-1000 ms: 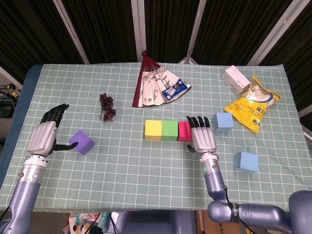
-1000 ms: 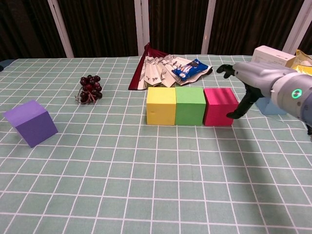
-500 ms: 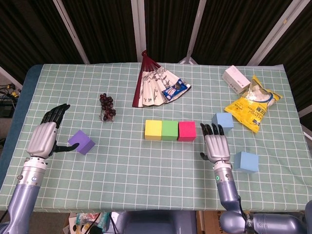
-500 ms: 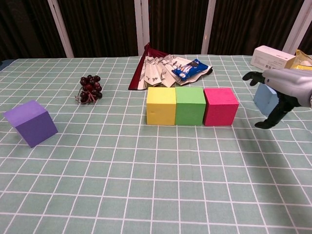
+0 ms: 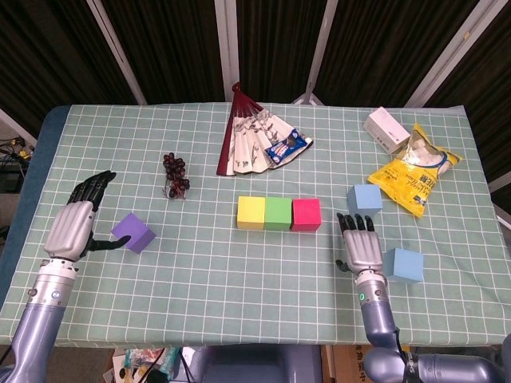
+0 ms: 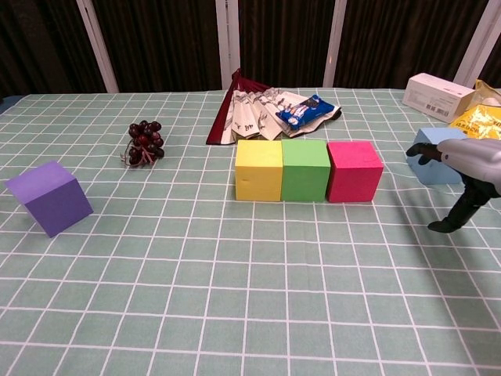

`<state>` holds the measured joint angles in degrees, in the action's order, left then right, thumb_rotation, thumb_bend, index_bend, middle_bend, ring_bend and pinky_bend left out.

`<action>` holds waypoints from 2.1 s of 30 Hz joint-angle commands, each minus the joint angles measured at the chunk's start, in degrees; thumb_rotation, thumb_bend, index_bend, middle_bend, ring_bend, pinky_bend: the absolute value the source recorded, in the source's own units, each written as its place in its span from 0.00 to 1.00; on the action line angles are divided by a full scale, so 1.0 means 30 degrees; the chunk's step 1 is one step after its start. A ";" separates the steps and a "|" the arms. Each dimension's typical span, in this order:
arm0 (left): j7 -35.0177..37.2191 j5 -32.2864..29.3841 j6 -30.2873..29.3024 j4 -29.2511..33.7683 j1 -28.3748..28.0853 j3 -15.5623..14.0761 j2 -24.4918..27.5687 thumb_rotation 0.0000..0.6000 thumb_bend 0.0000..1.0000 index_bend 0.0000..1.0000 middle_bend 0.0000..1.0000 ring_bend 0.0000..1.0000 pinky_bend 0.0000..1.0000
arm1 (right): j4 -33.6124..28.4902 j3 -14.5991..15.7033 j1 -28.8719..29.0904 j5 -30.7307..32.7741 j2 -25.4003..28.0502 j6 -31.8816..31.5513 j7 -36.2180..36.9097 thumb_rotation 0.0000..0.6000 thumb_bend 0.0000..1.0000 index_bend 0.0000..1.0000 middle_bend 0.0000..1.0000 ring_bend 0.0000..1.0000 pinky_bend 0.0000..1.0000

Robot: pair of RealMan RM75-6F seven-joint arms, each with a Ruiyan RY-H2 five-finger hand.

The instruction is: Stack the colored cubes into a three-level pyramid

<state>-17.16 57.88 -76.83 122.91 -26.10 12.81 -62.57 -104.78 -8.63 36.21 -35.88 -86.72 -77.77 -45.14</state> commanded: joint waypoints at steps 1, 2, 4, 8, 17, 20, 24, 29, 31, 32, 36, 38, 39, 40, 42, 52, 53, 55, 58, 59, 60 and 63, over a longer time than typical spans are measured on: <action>-0.0040 0.0005 0.0021 -0.0005 -0.0008 -0.0026 -0.0021 1.00 0.15 0.00 0.03 0.00 0.00 | 0.0200 -0.0004 -0.0012 0.0038 -0.0100 0.0182 0.0097 1.00 0.25 0.00 0.13 0.01 0.00; -0.0060 0.0004 0.0027 -0.0013 -0.0014 -0.0034 -0.0035 1.00 0.15 0.00 0.03 0.00 0.00 | 0.0288 -0.0026 0.0003 0.0054 -0.0148 0.0262 0.0122 1.00 0.25 0.00 0.13 0.01 0.00; -0.0075 -0.0014 0.0023 -0.0026 -0.0021 -0.0026 -0.0054 1.00 0.15 0.00 0.03 0.00 0.00 | 0.0397 -0.0067 0.0039 0.0075 -0.0229 0.0371 0.0137 1.00 0.25 0.00 0.13 0.01 0.00; -0.0083 -0.0074 0.0011 -0.0061 -0.0026 0.0000 -0.0079 1.00 0.15 0.00 0.03 0.00 0.00 | 0.0480 -0.0130 0.0090 0.0058 -0.0376 0.0559 0.0203 1.00 0.25 0.00 0.14 0.01 0.00; -0.0064 -0.0147 0.0075 -0.0128 -0.0049 0.0016 -0.0108 1.00 0.15 0.00 0.03 0.00 0.00 | 0.0598 -0.0155 0.0163 -0.0219 -0.0792 0.0778 0.0369 1.00 0.25 0.00 0.16 0.01 0.00; -0.0035 -0.0146 0.0057 -0.0129 -0.0040 0.0036 -0.0105 1.00 0.15 0.00 0.03 0.00 0.00 | 0.0652 -0.0171 0.0200 -0.0215 -0.0926 0.0837 0.0355 1.00 0.25 0.00 0.16 0.01 0.00; -0.0028 -0.0151 0.0076 -0.0139 -0.0037 0.0031 -0.0096 1.00 0.15 0.00 0.03 0.00 0.00 | 0.0821 -0.0183 0.0255 -0.0171 -0.1084 0.0919 0.0297 1.00 0.25 0.00 0.16 0.01 0.00; -0.0047 -0.0189 0.0120 -0.0195 -0.0057 0.0019 -0.0132 1.00 0.15 0.00 0.03 0.00 0.00 | 0.0963 -0.0255 0.0276 -0.0190 -0.1192 0.0993 0.0377 1.00 0.25 0.00 0.16 0.01 0.00; -0.0045 -0.0208 0.0130 -0.0207 -0.0063 0.0023 -0.0144 1.00 0.15 0.00 0.03 0.00 0.00 | 0.0969 -0.0274 0.0276 -0.0226 -0.1218 0.1013 0.0424 1.00 0.25 0.00 0.16 0.01 0.00; -0.0049 -0.0214 0.0133 -0.0218 -0.0066 0.0022 -0.0150 1.00 0.15 0.00 0.03 0.00 0.00 | 0.0979 -0.0274 0.0277 -0.0246 -0.1236 0.1028 0.0440 1.00 0.25 0.00 0.16 0.01 0.00; -0.0054 -0.0324 0.0139 -0.0284 -0.0082 0.0060 -0.0162 1.00 0.15 0.00 0.03 0.00 0.00 | 0.1049 -0.0272 0.0315 -0.0254 -0.1374 0.1133 0.0452 1.00 0.25 0.00 0.16 0.01 0.00; -0.0055 -0.0335 0.0118 -0.0285 -0.0080 0.0080 -0.0152 1.00 0.15 0.00 0.03 0.00 0.00 | 0.1085 -0.0274 0.0333 -0.0247 -0.1454 0.1160 0.0445 1.00 0.25 0.00 0.16 0.01 0.00; -0.0051 -0.0327 0.0099 -0.0279 -0.0078 0.0094 -0.0147 1.00 0.15 0.00 0.03 0.00 0.00 | 0.1096 -0.0285 0.0346 -0.0233 -0.1495 0.1173 0.0439 1.00 0.25 0.00 0.16 0.01 0.00; -0.0046 -0.0324 0.0092 -0.0276 -0.0076 0.0100 -0.0144 1.00 0.15 0.00 0.03 0.00 0.00 | 0.1103 -0.0292 0.0354 -0.0226 -0.1518 0.1177 0.0432 1.00 0.25 0.00 0.16 0.01 0.00; -0.0036 -0.0342 0.0089 -0.0283 -0.0072 0.0106 -0.0144 1.00 0.15 0.00 0.03 0.00 0.00 | 0.1116 -0.0305 0.0377 -0.0221 -0.1588 0.1184 0.0411 1.00 0.25 0.00 0.16 0.01 0.00; -0.0015 -0.0351 0.0116 -0.0303 -0.0078 0.0110 -0.0145 1.00 0.15 0.00 0.03 0.00 0.00 | 0.1343 -0.0452 0.0500 -0.0167 -0.1850 0.1197 0.0336 1.00 0.25 0.00 0.16 0.01 0.00; -0.0006 -0.0361 0.0122 -0.0309 -0.0076 0.0111 -0.0143 1.00 0.15 0.00 0.03 0.00 0.00 | 0.1352 -0.0461 0.0509 -0.0166 -0.1861 0.1195 0.0323 1.00 0.25 0.00 0.16 0.01 0.00; -0.0003 -0.0363 0.0130 -0.0317 -0.0080 0.0113 -0.0144 1.00 0.15 0.00 0.03 0.00 0.00 | 0.1341 -0.0466 0.0518 -0.0202 -0.1866 0.1187 0.0315 1.00 0.25 0.00 0.16 0.01 0.00; -0.0022 -0.0367 0.0162 -0.0331 -0.0092 0.0095 -0.0155 1.00 0.15 0.00 0.03 0.00 0.00 | 0.1332 -0.0481 0.0520 -0.0229 -0.1880 0.1186 0.0332 1.00 0.25 0.00 0.16 0.01 0.00; -0.0026 -0.0370 0.0162 -0.0334 -0.0093 0.0093 -0.0158 1.00 0.15 0.00 0.03 0.00 0.00 | 0.1332 -0.0486 0.0523 -0.0220 -0.1884 0.1191 0.0330 1.00 0.25 0.00 0.16 0.01 0.00; -0.0030 -0.0374 0.0161 -0.0336 -0.0094 0.0093 -0.0161 1.00 0.15 0.00 0.03 0.00 0.00 | 0.1342 -0.0486 0.0534 -0.0216 -0.1891 0.1189 0.0302 1.00 0.25 0.00 0.16 0.01 0.00; -0.0038 -0.0373 0.0138 -0.0336 -0.0090 0.0101 -0.0161 1.00 0.15 0.00 0.03 0.00 0.00 | 0.1352 -0.0468 0.0539 -0.0195 -0.1900 0.1183 0.0254 1.00 0.25 0.00 0.16 0.01 0.00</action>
<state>-17.27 56.77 -76.42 121.90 -26.37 13.11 -63.06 -100.73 -10.04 37.82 -36.47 -92.42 -74.21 -44.37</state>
